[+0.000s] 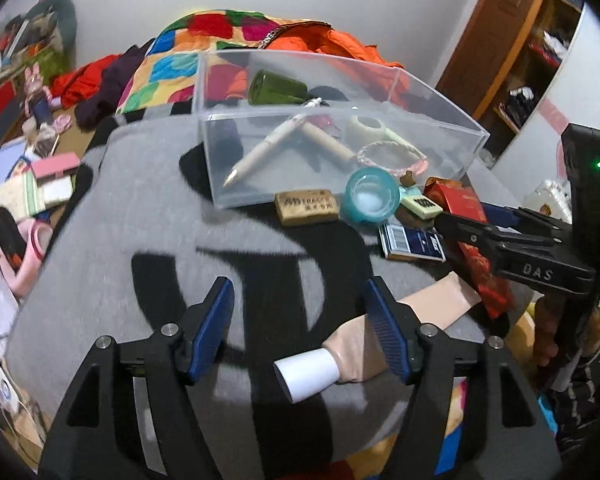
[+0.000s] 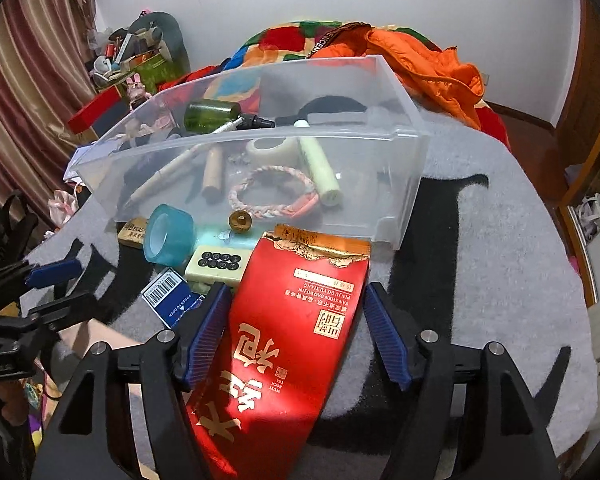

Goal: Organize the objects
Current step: 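Grasp the beige foundation tube with the left tool while the right tool grasps the red packet, then carry the foundation tube and red packet into the clear box and open both tools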

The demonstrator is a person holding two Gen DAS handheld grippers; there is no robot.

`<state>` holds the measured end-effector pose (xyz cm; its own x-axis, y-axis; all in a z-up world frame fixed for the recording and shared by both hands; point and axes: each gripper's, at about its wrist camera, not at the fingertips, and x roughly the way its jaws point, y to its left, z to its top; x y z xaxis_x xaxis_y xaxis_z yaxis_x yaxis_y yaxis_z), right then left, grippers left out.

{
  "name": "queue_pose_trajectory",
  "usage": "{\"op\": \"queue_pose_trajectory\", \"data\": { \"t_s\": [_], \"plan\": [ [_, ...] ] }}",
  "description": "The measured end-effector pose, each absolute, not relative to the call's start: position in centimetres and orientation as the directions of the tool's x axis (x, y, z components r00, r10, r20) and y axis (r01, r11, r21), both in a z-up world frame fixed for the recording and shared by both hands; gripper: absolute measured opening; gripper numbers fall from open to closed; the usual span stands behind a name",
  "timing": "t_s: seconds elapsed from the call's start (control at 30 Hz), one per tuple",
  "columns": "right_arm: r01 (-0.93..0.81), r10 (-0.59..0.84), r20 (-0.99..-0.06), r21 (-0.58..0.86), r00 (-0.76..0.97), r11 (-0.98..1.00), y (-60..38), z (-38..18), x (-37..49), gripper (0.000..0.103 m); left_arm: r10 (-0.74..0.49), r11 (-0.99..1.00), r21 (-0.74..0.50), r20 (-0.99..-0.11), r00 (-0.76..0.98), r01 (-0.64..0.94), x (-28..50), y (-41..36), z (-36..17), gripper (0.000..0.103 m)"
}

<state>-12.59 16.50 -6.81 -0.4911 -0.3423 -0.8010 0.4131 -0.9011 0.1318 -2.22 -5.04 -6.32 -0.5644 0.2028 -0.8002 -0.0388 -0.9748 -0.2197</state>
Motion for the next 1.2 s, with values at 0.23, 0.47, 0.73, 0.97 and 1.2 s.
{"op": "queue_pose_trajectory", "data": {
  "t_s": [0.23,0.47,0.73,0.97,1.2],
  "plan": [
    [0.421,-0.333,-0.792,0.105,-0.513,-0.901,16.3,-6.8,-12.1,0.06,0.16,-0.979,-0.205,-0.787,-0.596,0.008,0.1,-5.1,-5.3,0.068],
    [0.41,-0.318,-0.783,0.088,-0.535,-0.908,16.7,-6.5,-11.9,0.052,0.167,-0.971,-0.237,-0.783,-0.6,0.039,2.0,-5.8,-4.9,0.068],
    [0.381,-0.31,-0.777,0.098,-0.548,-0.919,18.1,-6.2,-11.4,0.052,0.139,-0.976,-0.212,-0.772,-0.62,0.045,2.6,-4.0,-5.8,0.044],
    [0.364,-0.336,-0.745,0.134,-0.576,-0.922,19.9,-4.4,-10.4,0.052,0.143,-0.976,-0.216,-0.757,-0.637,0.038,2.9,-3.8,-5.2,0.035],
    [0.369,-0.374,-0.692,0.165,-0.617,-0.914,20.9,-1.6,-9.6,0.052,0.149,-0.976,-0.218,-0.71,-0.688,0.014,3.0,-3.7,-2.7,0.034]
  ]
}}
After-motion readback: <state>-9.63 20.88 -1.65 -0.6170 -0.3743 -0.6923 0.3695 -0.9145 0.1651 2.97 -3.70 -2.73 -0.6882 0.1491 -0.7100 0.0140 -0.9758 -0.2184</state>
